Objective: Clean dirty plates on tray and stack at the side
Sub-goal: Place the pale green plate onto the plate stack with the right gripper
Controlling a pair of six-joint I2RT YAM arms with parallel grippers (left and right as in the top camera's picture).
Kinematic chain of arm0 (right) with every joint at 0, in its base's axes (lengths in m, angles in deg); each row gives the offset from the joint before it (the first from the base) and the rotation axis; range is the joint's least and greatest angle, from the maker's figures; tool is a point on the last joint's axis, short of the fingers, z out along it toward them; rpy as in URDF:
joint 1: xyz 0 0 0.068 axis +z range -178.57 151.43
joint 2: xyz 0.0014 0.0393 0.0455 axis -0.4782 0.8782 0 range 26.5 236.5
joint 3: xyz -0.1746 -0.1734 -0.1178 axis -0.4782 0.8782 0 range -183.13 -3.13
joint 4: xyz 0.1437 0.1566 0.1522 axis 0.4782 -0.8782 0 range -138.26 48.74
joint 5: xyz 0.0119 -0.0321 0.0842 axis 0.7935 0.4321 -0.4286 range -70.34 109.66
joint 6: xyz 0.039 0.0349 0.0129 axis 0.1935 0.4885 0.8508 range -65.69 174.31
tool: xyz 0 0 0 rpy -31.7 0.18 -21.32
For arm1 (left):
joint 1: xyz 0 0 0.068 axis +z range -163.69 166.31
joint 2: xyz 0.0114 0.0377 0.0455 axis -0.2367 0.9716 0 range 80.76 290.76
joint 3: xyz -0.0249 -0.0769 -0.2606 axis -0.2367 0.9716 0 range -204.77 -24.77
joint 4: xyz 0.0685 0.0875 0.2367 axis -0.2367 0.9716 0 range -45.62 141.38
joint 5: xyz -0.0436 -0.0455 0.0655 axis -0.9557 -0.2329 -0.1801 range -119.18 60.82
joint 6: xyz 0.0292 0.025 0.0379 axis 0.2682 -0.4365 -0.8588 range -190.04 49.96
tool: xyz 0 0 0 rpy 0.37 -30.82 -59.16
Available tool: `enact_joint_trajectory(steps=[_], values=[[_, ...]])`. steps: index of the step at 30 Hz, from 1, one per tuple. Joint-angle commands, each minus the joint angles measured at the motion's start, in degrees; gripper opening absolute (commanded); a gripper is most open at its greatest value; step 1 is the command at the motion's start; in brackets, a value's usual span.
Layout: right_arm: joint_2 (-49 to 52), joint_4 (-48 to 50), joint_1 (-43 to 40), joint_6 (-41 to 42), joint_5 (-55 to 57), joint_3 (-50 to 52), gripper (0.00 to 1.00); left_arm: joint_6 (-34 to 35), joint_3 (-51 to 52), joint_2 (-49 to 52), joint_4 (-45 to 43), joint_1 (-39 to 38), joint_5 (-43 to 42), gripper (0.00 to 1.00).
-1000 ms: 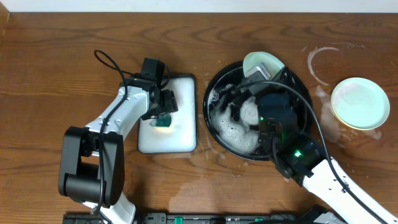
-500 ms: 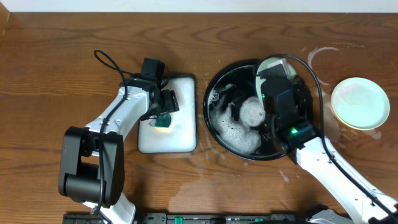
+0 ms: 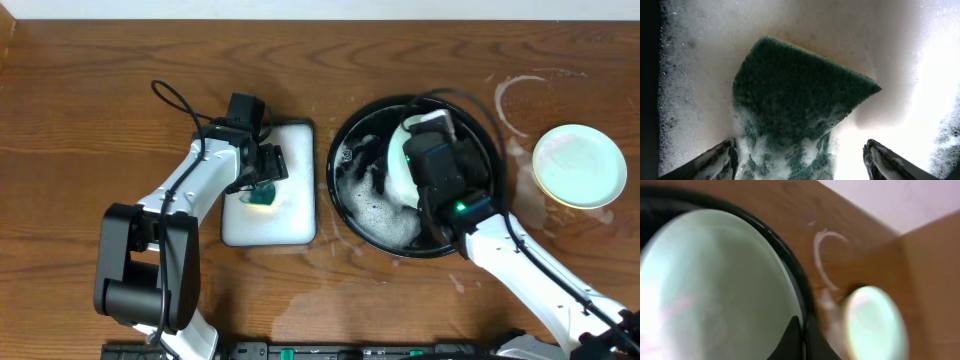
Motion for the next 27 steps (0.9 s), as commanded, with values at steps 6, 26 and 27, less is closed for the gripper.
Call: enact_joint_trajectory(steps=[6,26,27], values=[[-13.29,0.37,-16.50,27.61,-18.27,-0.83,0.01,-0.31,0.66,0.02,0.13,0.20,-0.11,0.81],[-4.13,-4.48,-64.94,50.36,-35.98,6.75,0.01,-0.31,0.66,0.02,0.13,0.20,-0.11,0.81],[-3.37,-2.99,-65.48,50.36,-36.83,6.75,0.01,-0.31,0.66,0.02,0.13,0.20,-0.11,0.81]])
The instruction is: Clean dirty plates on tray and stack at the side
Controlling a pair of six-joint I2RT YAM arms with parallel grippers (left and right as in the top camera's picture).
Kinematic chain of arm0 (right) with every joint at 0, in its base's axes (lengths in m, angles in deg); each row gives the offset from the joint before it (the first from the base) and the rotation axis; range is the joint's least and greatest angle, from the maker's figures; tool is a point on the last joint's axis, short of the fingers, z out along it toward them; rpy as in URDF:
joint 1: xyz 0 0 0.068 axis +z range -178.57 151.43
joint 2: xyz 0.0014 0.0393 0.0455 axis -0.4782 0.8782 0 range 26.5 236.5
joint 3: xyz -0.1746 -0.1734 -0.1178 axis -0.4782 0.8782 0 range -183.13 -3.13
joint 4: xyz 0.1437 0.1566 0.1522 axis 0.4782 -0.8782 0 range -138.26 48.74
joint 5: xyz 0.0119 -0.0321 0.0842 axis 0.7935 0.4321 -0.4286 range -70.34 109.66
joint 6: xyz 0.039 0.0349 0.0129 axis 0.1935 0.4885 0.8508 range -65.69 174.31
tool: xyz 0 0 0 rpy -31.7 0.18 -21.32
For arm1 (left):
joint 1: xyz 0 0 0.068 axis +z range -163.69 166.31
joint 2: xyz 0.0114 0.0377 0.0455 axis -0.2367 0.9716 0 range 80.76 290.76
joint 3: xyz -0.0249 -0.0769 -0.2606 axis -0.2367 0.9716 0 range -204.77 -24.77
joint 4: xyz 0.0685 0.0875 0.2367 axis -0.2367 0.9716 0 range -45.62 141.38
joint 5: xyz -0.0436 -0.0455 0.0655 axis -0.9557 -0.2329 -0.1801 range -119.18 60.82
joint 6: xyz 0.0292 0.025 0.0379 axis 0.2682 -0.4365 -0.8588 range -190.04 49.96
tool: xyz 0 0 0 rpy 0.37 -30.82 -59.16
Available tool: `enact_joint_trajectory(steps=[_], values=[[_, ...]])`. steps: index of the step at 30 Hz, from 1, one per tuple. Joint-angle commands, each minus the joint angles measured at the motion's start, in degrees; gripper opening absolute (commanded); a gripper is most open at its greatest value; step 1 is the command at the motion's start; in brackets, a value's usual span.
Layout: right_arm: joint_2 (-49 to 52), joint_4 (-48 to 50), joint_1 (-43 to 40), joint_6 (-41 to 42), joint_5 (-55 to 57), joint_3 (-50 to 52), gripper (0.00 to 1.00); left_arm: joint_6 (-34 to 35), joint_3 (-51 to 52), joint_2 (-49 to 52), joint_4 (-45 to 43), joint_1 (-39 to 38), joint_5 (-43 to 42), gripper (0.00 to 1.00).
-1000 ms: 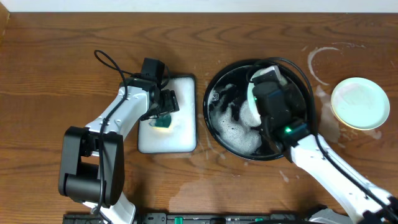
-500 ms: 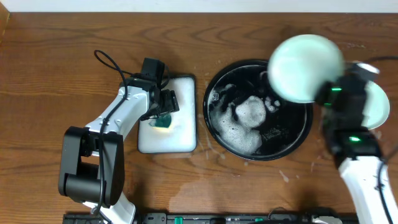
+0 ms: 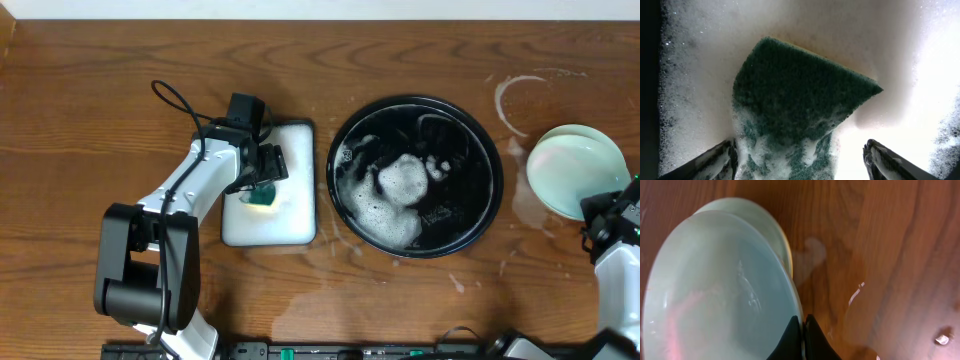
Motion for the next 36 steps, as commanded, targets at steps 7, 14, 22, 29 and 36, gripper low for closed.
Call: enact_joint_trajectory(steps=[7,14,22,29,36], values=[[6.78,8.59,-2.51,3.74,-1.99,-0.11,0.01,-0.31,0.66,0.02,0.13,0.20,-0.11,0.81],[16.00,13.75,-2.51,3.69,-2.73,-0.11,0.03,-0.33,0.66,0.02,0.13,0.20,-0.11,0.81],[15.15,20.13,-2.51,-3.96,-18.97,-0.63,0.82,-0.31,0.66,0.02,0.13,0.20,-0.11,0.81],[2.38,16.57,-0.07,-6.43,-23.52,-0.79,0.95,-0.33,0.66,0.02,0.13,0.20,-0.11,0.81],[-13.49,4.81,9.88,-11.58,-24.04,-0.79,0.99,-0.31,0.66,0.02,0.13,0.20,-0.11,0.81]])
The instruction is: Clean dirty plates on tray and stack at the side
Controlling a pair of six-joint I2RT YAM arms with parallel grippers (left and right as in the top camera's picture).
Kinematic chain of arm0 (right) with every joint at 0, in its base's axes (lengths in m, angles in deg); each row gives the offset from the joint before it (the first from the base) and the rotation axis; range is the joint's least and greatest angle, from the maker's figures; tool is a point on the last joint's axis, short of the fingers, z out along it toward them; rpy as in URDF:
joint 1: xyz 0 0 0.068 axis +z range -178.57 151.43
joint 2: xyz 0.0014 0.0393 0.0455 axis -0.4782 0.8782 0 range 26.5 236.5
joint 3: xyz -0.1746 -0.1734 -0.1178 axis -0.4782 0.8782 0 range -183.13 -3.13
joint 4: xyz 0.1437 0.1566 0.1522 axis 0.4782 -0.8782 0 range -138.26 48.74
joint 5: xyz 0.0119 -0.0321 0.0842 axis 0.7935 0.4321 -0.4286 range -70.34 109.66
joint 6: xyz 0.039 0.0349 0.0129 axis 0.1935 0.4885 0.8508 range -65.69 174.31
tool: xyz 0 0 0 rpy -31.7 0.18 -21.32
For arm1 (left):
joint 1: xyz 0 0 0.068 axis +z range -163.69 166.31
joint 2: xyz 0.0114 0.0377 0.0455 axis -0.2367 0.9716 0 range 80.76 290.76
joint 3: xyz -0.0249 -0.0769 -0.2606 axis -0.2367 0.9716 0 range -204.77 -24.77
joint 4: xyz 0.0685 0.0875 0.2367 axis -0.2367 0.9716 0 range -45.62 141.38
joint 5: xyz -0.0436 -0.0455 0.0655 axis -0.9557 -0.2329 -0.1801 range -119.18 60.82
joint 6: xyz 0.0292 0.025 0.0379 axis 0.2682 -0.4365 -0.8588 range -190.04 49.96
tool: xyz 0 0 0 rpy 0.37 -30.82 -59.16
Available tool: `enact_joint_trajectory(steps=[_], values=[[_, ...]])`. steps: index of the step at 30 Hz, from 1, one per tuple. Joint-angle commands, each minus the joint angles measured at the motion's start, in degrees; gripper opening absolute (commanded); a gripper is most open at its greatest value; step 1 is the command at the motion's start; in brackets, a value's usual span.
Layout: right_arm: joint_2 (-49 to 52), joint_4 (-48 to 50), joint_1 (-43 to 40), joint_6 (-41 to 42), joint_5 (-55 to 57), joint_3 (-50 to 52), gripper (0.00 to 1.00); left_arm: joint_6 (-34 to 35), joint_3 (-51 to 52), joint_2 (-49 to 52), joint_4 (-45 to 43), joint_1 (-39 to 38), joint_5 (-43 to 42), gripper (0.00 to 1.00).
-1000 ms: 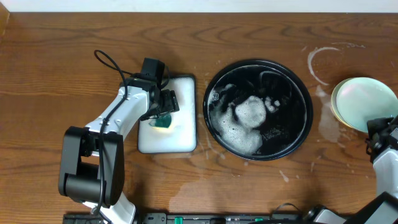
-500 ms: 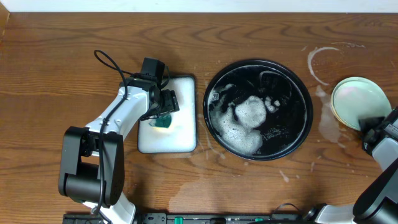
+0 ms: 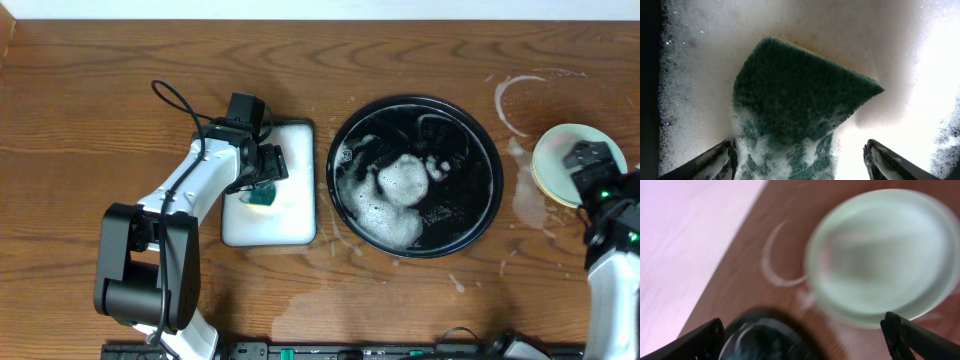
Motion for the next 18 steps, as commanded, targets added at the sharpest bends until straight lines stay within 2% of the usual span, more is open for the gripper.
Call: enact_joint_trajectory(steps=[1,9,15,18], values=[[-5.46,-4.61,5.51,-4.22,-2.08,-0.68,0.99,-0.31,0.66,0.02,0.13,0.20,-0.09,0.81],[-8.04,-17.92,22.88,-4.20,-5.62,-0.66,0.99,-0.31,0.66,0.02,0.13,0.20,-0.09,0.81],[-8.07,-16.87,38.38,-4.13,-5.11,-0.66,0.99,-0.31,0.66,0.02,0.13,0.20,-0.09,0.81],[-8.07,-15.87,45.51,-3.93,0.00,-0.66,0.99,-0.31,0.66,0.02,0.13,0.20,-0.09,0.81]])
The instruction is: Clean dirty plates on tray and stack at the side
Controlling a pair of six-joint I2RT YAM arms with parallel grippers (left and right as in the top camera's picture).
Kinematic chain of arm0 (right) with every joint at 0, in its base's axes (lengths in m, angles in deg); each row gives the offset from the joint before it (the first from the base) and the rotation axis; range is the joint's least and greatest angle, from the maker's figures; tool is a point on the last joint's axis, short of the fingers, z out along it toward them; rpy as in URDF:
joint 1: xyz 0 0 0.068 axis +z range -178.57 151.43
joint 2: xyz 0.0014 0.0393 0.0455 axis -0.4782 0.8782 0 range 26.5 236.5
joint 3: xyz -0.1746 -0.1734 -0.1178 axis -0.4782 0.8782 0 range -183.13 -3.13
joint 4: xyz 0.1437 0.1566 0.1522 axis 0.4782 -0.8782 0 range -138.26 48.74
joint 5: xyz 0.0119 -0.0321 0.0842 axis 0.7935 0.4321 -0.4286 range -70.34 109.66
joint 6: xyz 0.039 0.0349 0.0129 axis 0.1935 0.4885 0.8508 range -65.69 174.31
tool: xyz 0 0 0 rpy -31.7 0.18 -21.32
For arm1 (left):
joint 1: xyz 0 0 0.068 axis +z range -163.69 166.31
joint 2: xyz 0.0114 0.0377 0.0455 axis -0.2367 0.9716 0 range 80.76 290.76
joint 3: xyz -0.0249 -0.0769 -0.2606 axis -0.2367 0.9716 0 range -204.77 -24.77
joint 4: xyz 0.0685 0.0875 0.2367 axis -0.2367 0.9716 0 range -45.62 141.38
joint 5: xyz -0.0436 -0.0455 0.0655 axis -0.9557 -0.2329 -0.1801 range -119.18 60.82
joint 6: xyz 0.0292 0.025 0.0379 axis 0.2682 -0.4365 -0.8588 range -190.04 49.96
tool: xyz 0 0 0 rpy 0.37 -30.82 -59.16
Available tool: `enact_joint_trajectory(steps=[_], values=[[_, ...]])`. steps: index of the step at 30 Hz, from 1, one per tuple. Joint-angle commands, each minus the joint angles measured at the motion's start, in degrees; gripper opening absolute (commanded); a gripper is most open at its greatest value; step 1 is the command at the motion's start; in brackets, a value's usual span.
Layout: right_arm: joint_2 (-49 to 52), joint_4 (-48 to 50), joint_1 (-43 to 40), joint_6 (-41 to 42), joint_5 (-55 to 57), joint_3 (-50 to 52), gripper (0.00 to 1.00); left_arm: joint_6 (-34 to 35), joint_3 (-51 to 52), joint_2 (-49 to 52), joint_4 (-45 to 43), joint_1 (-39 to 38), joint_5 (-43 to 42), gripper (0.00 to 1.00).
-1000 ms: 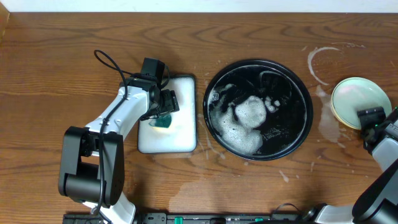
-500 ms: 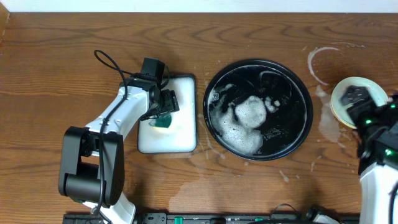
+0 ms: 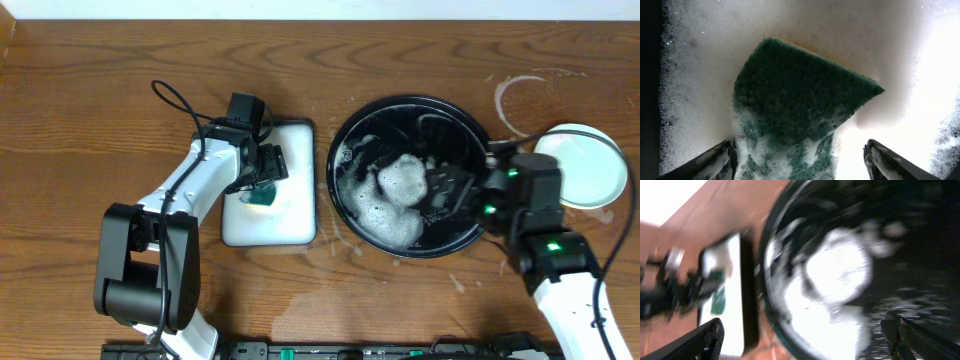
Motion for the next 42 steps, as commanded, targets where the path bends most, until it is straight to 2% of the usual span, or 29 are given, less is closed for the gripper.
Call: enact_joint_trajectory(steps=[1,3,5,13,20,35,38,42], values=[[-0.33,0.59,7.15,-0.33,6.27,-0.35,0.99,-0.31,0.66,0.02,0.13,0.20,-0.11,0.81],[-0.33,1.01,9.90,-0.04,9.66,-0.35,0.99,-0.33,0.66,0.02,0.13,0.20,-0.11,0.81],[-0.37,1.88,11.47,-0.04,8.44,-0.37,0.99,-0.31,0.66,0.02,0.13,0.20,-0.11,0.81],[-0.37,0.81,11.69,-0.07,-2.34,-0.35,0.99,-0.31,0.66,0.02,0.13,0.20,-0.11,0.81],[-0.37,-4.22,11.69,-0.15,-2.36,-0.35,0.99,-0.31,0.66,0.02,0.13,0.20,-0.11,0.81],[-1.33,-5.51,11.80,-10.47,-1.01,0.42,0.99,-0.33,0.66,0.02,0.13,0.20,-0.11,0.81],[-4.00,-4.92,10.97,-13.84,-0.87,2.71,0.99,-0.31,0.66,0.02,0.13,0.20,-0.11,0.81],[-9.31,-0.85,8.02,-13.75,-0.90,9.40,0.99,-0.31,0.66,0.02,0.13,0.20,-0.11,0.82]])
